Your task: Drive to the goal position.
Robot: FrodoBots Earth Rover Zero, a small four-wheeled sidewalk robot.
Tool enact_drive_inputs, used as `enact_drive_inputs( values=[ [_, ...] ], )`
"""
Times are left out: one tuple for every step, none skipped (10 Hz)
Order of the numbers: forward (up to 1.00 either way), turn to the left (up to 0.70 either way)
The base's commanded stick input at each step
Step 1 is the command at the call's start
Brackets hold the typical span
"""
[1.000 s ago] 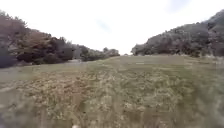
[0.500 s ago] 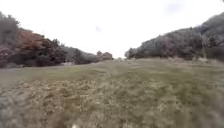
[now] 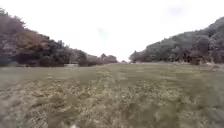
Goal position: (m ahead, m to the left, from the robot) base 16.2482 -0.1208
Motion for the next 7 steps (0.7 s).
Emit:
enact_drive_inputs(
  values=[
    [1.0, 0.0],
    [1.0, 0.0],
    [1.0, 0.0],
    [1.0, 0.0],
    [1.0, 0.0],
    [1.0, 0.0],
    [1.0, 0.0]
  ],
)
